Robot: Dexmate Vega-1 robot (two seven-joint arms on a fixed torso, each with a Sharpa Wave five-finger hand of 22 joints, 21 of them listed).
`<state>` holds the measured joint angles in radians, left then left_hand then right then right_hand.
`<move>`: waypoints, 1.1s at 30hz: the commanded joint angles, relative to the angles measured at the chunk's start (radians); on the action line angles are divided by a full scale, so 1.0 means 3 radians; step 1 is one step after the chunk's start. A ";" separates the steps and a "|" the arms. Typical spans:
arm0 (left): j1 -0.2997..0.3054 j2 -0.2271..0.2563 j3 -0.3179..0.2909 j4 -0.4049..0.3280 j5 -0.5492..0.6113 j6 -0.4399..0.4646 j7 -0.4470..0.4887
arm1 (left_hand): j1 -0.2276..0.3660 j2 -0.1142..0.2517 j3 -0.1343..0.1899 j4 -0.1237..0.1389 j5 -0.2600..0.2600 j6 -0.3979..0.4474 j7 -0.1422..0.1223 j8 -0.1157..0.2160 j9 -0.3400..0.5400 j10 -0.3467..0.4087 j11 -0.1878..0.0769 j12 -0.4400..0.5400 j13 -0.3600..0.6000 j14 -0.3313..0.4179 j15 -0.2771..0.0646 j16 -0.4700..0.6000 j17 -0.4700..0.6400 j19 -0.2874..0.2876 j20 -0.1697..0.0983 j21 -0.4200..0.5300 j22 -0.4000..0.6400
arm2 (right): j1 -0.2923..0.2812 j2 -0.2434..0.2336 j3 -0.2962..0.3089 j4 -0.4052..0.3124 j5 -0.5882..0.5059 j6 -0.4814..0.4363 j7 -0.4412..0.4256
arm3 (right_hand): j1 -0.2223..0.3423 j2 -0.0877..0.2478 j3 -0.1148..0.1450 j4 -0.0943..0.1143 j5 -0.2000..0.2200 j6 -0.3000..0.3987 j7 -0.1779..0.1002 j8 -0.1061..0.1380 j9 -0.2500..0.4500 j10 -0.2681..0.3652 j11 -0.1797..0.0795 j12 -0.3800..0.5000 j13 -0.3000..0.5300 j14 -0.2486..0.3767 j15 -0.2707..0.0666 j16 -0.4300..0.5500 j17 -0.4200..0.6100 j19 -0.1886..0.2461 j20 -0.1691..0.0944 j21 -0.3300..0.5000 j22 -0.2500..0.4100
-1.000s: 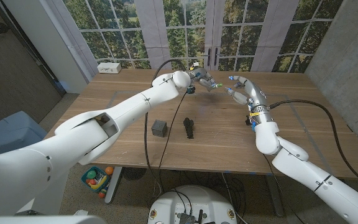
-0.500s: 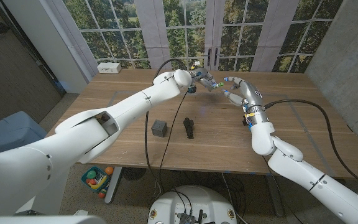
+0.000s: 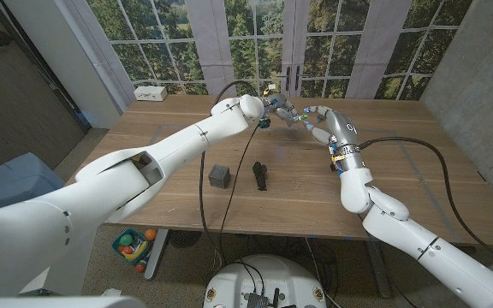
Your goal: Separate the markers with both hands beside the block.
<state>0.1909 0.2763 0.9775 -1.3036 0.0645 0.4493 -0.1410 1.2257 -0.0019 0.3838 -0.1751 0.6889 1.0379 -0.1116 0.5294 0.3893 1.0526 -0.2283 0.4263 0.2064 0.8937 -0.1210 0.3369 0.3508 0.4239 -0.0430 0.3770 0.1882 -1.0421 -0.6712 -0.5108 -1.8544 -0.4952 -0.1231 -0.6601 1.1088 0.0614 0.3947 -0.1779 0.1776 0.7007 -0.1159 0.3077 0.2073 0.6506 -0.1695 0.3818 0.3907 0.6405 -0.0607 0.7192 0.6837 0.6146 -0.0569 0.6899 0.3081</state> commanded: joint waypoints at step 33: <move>0.0078 0.0072 -0.0053 -0.0054 0.0034 -0.0089 0.0171 | -0.0006 0.0009 -0.0060 0.0039 0.0120 0.0258 0.0265 0.0017 0.0014 0.0784 0.0147 0.0133 0.1459 0.0044 -0.0407 -0.0010 0.0051 0.0093 -0.0110 0.0028 0.0019 | 0.0252 0.0147 -0.0001 0.0773 0.0057 0.1088 -0.0742 | 0.0931 -0.0127 0.0220 0.0006 0.0306 0.1382 0.0415 0.0216 -0.0029 0.1246 0.0350 0.0150 0.0262 0.1444 -0.0523 -0.0537 0.0066 0.0477 -0.0539 0.1986 0.0297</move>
<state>0.1885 0.2844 0.9682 -1.2802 0.0447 0.4065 -0.1525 1.2265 -0.0026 0.3832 -0.1757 0.7168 1.0379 -0.1115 0.5284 0.3892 1.0526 -0.2283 0.4263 0.2064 0.8962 -0.1184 0.3327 0.3599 0.4420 -0.0467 0.3770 0.1881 -0.9703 -0.6503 -0.5267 -1.7255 -0.4594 0.0407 -0.7263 1.3975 0.0549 0.4467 -0.1761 0.2550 1.0992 0.0076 0.3791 0.2002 1.0045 -0.0719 0.4304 0.4725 1.0586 -0.1752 0.5651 0.7076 0.7409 -0.0775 1.2772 0.4080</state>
